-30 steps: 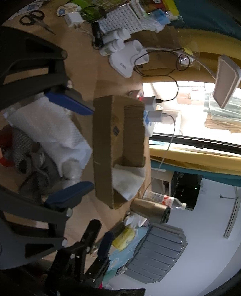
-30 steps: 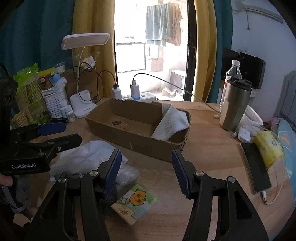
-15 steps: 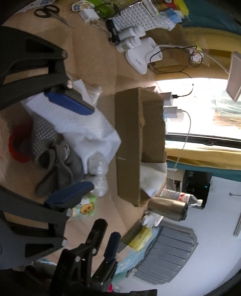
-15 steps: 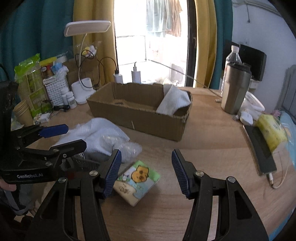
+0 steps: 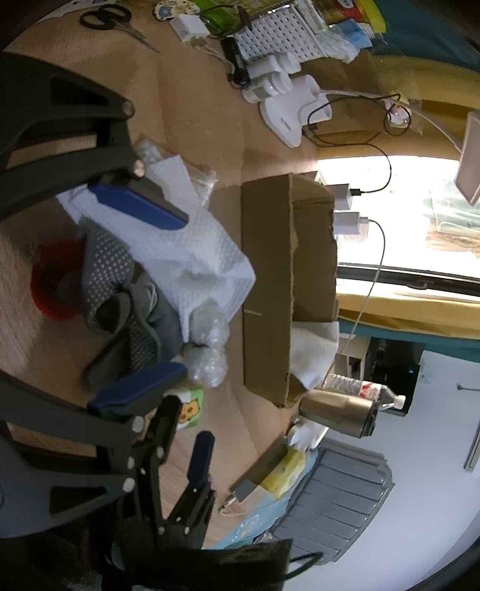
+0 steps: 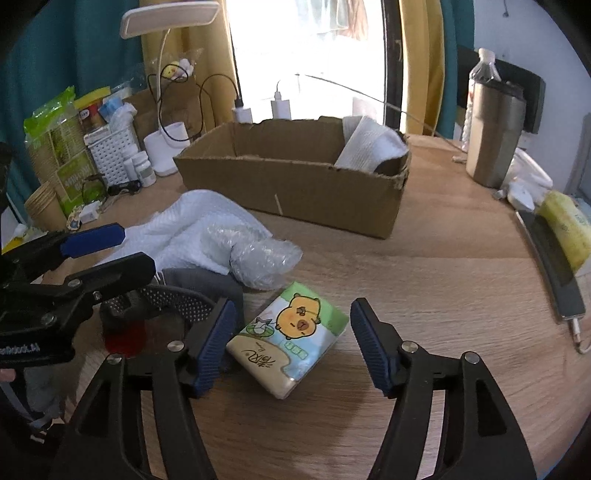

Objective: Organize soft objects
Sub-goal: 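Move the left gripper to the grey glove while the right gripper approaches the tissue pack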

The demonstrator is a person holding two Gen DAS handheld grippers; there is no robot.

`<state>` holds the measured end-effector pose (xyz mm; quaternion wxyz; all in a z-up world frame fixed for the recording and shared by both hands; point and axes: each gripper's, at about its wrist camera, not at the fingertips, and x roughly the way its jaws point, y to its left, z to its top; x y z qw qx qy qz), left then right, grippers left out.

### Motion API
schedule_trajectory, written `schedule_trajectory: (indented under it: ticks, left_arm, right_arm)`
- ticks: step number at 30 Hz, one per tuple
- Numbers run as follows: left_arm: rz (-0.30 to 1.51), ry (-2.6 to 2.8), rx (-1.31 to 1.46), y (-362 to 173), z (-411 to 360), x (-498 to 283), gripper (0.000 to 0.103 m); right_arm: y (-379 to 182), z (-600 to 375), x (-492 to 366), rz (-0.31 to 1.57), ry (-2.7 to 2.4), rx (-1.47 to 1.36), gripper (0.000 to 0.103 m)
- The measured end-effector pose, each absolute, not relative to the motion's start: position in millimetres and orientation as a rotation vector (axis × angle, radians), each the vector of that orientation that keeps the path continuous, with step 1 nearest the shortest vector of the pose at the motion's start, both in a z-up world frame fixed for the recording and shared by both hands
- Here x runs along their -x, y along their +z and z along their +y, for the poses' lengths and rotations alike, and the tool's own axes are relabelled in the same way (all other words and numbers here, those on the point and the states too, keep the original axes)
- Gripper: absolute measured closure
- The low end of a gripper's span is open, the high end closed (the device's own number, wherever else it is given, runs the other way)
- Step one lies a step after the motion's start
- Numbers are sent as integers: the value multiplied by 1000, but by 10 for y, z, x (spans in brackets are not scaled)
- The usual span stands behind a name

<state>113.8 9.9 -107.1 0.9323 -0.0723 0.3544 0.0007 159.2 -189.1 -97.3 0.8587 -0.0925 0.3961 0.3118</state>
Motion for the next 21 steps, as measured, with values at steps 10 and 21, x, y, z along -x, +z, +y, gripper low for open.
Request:
schedule_trajectory:
  ticks: [10, 21]
  left_arm:
    - [753, -8, 107, -1125, -67, -1199, 27]
    - [813, -32, 82, -1250, -176, -1320, 29]
  right_arm:
    - [-1089, -1955, -1653, 866, 632, 217, 32]
    - [-1107, -2272, -1732, 867, 569, 188, 32]
